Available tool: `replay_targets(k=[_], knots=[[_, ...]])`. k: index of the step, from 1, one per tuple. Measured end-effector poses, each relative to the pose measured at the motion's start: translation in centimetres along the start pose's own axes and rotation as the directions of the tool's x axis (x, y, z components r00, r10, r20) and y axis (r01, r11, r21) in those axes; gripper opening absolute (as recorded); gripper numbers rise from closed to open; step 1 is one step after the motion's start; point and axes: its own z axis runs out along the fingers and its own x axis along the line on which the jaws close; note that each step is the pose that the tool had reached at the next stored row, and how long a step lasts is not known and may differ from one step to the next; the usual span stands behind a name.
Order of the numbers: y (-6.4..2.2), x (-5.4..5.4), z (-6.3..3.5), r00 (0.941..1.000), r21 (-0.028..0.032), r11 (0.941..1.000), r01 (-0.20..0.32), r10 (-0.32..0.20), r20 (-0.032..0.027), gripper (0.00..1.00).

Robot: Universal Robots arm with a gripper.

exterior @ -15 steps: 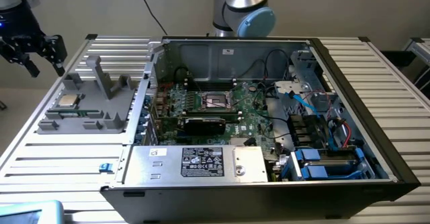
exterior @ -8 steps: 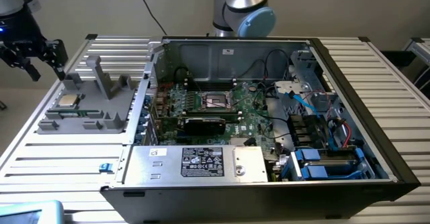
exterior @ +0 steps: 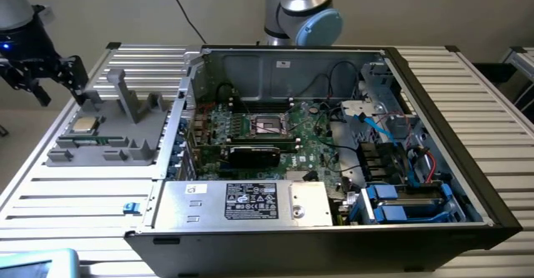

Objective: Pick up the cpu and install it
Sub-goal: 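Pick up the cpu and move it towards the insertion slot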

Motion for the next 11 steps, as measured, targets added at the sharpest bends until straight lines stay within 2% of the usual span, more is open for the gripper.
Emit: replay_targets(k=[8,9,11], knots=[[-0.18,-0.4,1.46,1.0,-0.0009,1.0,0.0,0.0,-0.0002,0.75],[-0.24,-0.5,1.6,1.0,-0.0022,1.0,0.0,0.0,-0.0006,0.75],[-0.35,-0.8,1.78,1.0,-0.0091,1.0,0.0,0.0,-0.0032,0.75]])
